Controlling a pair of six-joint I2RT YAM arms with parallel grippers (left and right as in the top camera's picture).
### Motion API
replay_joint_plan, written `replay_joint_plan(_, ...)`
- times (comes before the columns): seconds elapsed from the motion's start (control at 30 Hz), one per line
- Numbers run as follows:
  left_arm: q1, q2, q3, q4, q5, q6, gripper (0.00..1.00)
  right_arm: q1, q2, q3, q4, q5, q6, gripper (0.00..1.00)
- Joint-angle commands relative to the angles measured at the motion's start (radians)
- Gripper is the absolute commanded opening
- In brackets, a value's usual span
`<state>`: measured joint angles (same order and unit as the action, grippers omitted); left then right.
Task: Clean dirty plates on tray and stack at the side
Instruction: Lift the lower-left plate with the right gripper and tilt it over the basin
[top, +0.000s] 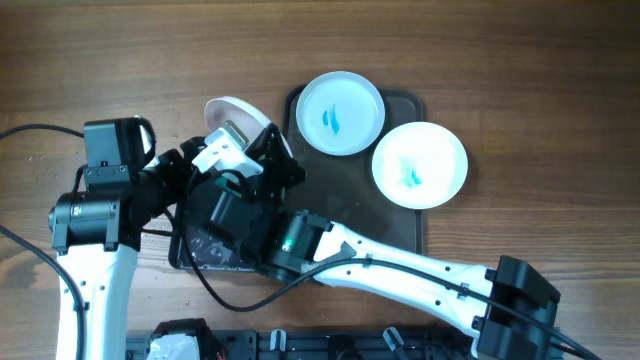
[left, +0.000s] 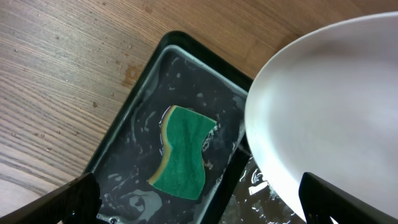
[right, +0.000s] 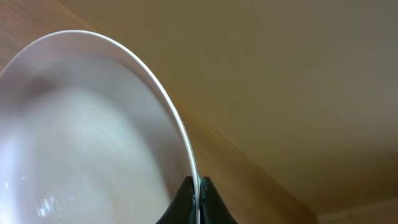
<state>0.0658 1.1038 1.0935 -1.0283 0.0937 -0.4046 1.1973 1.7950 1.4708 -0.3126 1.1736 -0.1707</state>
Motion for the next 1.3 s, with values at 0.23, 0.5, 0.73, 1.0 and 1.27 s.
replay_joint_plan(0.23, 0.006, -0.01, 0.019, 0.006, -0.017, 0.005, 1.0, 0.007, -0.034, 0.033, 0.025, 0.047, -0.052, 0.05)
replay_joint_plan(0.5, 0.006, -0.01, 0.019, 0.006, -0.017, 0.005, 1.0, 0.007, -0.034, 0.033, 0.034, 0.051, -0.064, 0.04)
replay_joint_plan(0.73, 0.006, -0.01, 0.019, 0.006, -0.017, 0.005, 1.0, 0.032, -0.034, 0.032, 0.086, -0.013, -0.153, 0.04)
replay_joint_plan(1.0, 0.006, -0.01, 0.019, 0.006, -0.017, 0.005, 1.0, 0.021, -0.032, 0.026, 0.131, 0.061, -0.141, 0.04)
replay_joint_plan(1.27, 0.006, -0.01, 0.019, 0.006, -0.017, 0.005, 1.0, -0.216, -0.038, 0.026, -0.311, -0.624, 0.566, 0.04)
